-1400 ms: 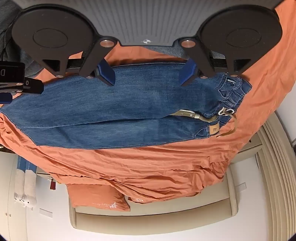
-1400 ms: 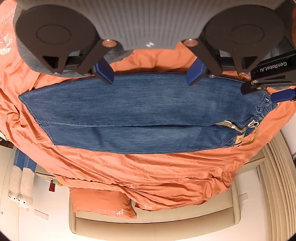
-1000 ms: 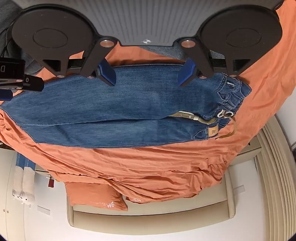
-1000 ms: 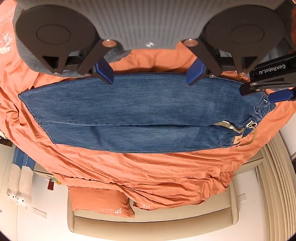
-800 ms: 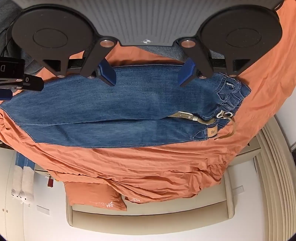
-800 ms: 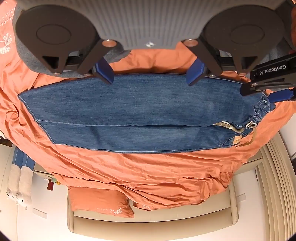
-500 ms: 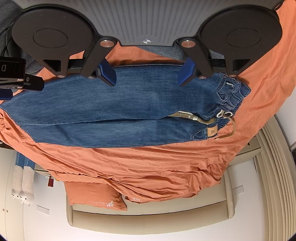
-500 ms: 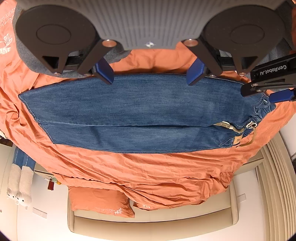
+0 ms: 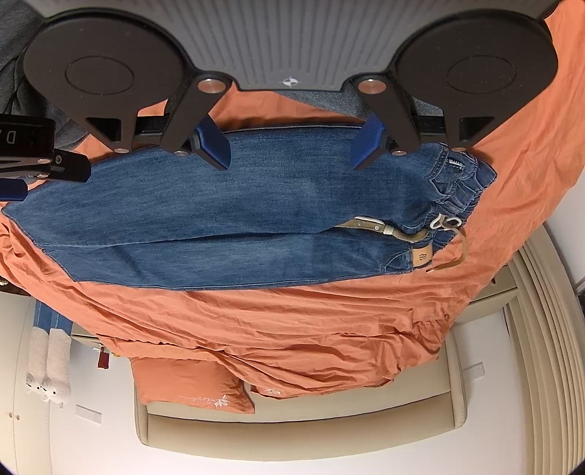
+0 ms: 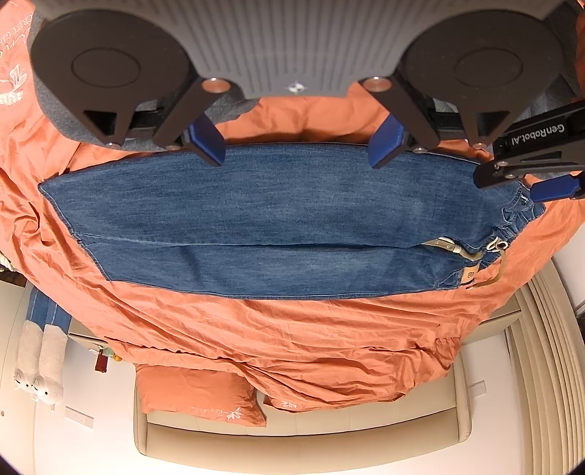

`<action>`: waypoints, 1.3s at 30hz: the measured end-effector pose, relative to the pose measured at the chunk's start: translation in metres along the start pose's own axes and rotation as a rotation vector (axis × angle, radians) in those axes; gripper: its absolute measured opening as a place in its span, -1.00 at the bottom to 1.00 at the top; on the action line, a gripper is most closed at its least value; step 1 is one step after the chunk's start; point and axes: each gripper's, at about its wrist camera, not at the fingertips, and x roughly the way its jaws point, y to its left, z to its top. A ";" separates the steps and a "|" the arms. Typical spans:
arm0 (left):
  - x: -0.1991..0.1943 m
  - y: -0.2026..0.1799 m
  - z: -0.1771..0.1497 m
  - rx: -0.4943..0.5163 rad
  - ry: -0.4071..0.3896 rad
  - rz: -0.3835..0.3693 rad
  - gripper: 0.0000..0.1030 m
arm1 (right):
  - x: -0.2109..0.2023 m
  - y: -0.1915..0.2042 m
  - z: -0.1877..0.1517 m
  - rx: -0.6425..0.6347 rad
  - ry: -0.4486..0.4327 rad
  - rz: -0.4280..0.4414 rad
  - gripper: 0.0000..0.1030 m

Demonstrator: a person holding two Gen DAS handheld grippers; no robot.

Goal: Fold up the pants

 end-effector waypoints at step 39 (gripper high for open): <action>-0.002 -0.006 0.002 0.007 -0.001 0.005 0.70 | -0.002 -0.002 0.002 0.002 -0.006 0.000 0.59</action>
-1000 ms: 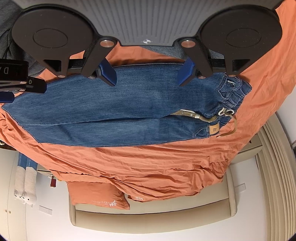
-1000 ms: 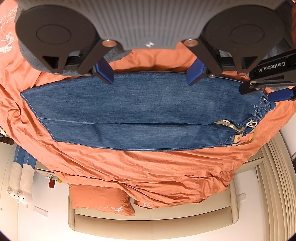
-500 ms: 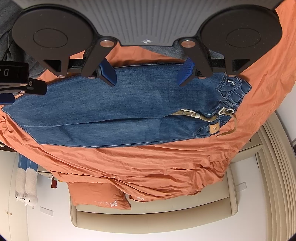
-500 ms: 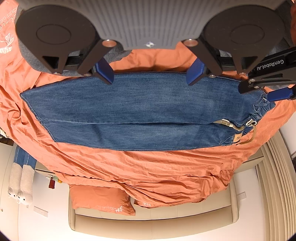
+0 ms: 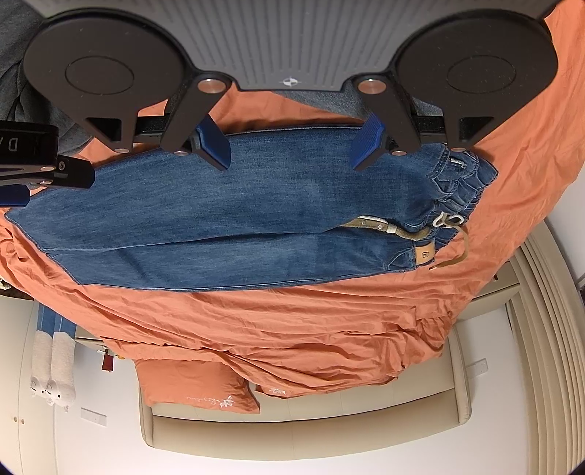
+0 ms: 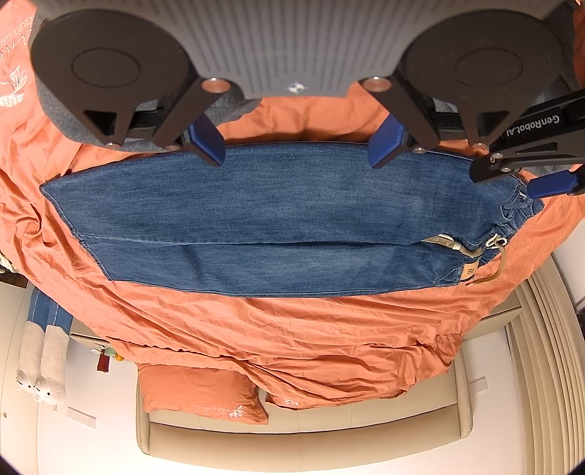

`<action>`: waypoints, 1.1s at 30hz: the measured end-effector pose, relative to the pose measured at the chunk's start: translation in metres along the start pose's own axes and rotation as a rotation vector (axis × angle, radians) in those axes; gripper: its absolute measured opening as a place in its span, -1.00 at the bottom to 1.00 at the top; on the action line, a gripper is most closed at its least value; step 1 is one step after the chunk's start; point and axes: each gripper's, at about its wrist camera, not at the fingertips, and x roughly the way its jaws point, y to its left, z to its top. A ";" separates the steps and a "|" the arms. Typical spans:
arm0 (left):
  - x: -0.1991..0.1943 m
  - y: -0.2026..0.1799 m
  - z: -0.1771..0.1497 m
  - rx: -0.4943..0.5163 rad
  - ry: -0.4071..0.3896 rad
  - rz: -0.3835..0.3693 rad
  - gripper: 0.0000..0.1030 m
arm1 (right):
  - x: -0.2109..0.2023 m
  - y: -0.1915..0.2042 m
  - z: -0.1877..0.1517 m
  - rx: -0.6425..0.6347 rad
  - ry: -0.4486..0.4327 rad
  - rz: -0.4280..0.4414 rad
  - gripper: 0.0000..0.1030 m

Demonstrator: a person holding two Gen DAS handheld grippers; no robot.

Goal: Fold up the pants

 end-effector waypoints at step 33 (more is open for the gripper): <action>0.063 0.125 0.045 -0.097 0.097 -0.012 0.33 | 0.067 0.017 0.032 -0.075 -0.085 0.216 0.59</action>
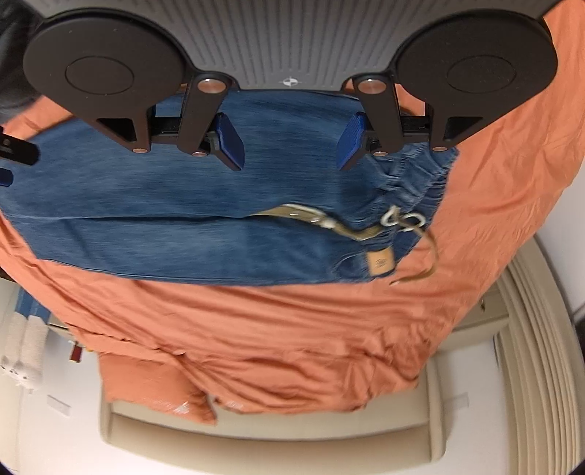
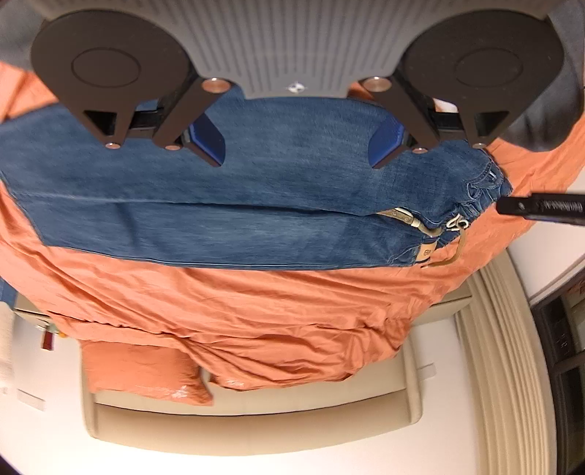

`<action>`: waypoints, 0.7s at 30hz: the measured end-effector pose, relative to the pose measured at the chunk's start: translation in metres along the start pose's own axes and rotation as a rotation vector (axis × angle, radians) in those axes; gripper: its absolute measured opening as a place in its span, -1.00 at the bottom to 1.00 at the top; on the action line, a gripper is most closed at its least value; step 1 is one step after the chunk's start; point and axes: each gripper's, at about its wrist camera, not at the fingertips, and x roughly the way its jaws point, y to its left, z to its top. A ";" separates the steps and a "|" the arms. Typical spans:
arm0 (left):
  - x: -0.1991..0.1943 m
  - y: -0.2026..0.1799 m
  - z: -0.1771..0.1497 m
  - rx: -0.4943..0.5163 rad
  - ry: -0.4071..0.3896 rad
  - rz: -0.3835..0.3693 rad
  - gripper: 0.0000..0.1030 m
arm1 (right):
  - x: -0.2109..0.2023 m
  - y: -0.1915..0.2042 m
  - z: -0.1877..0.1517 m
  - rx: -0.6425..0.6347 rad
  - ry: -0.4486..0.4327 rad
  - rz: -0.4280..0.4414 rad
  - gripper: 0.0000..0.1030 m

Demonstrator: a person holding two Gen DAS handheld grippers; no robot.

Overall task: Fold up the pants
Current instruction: 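Grasp the drawstring waistband of the blue jeans with the left tool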

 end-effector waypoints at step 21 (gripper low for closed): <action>0.204 0.193 0.023 -0.179 0.227 -0.305 0.33 | 0.186 0.005 -0.009 -0.044 0.187 0.044 0.59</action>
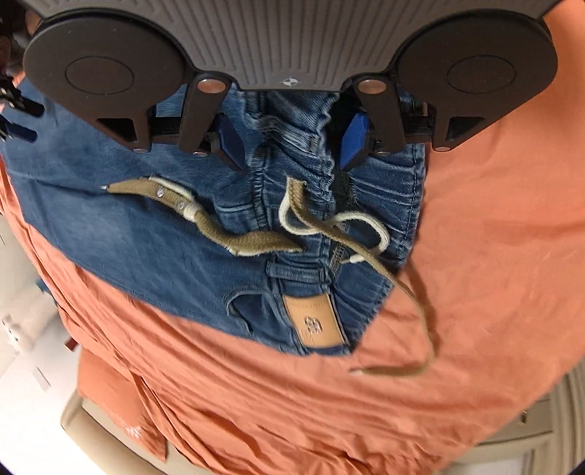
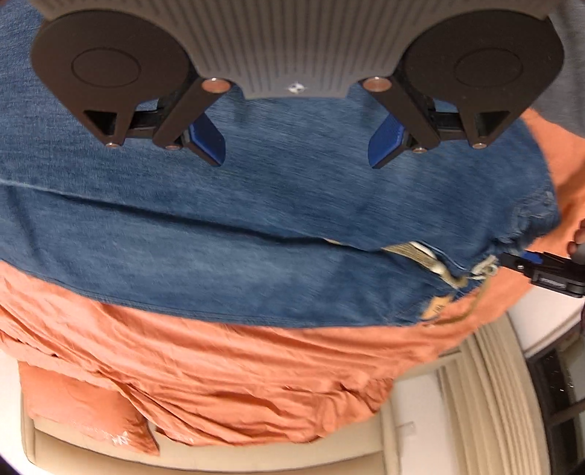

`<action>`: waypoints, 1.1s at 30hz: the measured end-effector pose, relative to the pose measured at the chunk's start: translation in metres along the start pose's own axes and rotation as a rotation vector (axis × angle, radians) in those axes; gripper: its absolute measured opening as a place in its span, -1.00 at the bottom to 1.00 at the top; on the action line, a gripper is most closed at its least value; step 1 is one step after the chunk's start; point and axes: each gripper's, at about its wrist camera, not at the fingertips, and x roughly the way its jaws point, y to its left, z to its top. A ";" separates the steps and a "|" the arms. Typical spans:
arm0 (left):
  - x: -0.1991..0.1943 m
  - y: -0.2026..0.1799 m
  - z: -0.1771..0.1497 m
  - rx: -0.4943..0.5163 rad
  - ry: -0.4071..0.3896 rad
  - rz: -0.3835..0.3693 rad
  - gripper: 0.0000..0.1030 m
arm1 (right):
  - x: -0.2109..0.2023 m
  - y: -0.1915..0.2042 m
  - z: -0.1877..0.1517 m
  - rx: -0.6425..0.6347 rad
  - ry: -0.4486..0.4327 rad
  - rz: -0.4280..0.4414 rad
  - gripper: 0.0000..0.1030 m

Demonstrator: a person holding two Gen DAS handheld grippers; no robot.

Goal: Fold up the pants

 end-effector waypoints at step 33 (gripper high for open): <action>-0.014 -0.051 -0.010 0.122 -0.007 0.445 -0.30 | -0.041 -0.046 -0.002 0.119 0.106 -0.116 0.59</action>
